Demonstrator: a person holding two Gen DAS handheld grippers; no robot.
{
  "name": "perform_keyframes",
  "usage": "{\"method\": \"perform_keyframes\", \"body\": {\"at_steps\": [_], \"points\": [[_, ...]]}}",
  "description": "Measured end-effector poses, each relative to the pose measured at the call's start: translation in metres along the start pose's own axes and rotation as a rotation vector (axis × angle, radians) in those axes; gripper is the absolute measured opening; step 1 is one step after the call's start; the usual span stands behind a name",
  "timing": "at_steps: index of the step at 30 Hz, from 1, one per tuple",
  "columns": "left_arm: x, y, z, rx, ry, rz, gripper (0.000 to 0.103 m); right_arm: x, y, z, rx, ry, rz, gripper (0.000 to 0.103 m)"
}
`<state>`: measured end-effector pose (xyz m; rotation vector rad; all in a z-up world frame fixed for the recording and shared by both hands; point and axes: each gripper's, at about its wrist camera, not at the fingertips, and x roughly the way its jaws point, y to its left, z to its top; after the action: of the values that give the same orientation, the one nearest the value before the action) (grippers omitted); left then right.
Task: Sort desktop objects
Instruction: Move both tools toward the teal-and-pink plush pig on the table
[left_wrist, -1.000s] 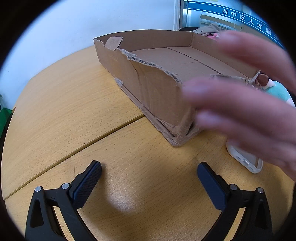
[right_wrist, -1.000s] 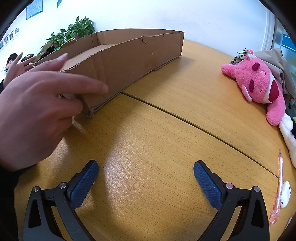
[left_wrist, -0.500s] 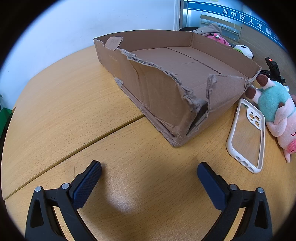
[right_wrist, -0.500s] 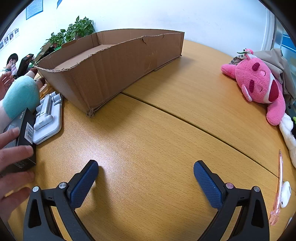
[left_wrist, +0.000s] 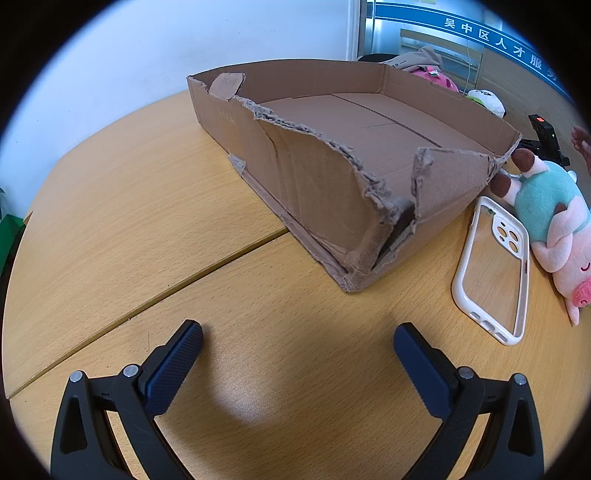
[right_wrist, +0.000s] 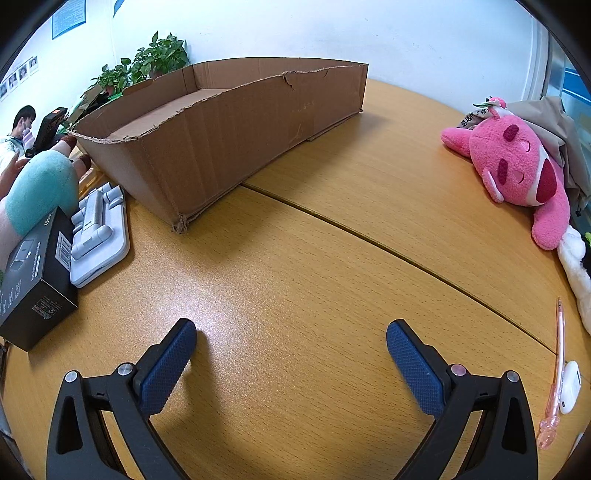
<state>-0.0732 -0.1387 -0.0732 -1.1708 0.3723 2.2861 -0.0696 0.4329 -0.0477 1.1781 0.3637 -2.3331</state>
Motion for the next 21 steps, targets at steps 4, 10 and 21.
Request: {"method": "perform_keyframes", "body": {"at_steps": [4,10,21], "points": [[0.000,0.000,0.000,0.000,0.000,0.000,0.103,0.000,-0.001,0.000,0.010,0.000,-0.007,0.103],[0.001,-0.007,0.006,-0.143,-0.001,0.105,0.103,0.002,0.002,0.002,0.068,0.001,-0.047,0.103],[0.009,-0.019,0.013,-0.291,0.002,0.210,0.103,-0.002,0.019,0.005,0.305,0.034,-0.211,0.103]]}}
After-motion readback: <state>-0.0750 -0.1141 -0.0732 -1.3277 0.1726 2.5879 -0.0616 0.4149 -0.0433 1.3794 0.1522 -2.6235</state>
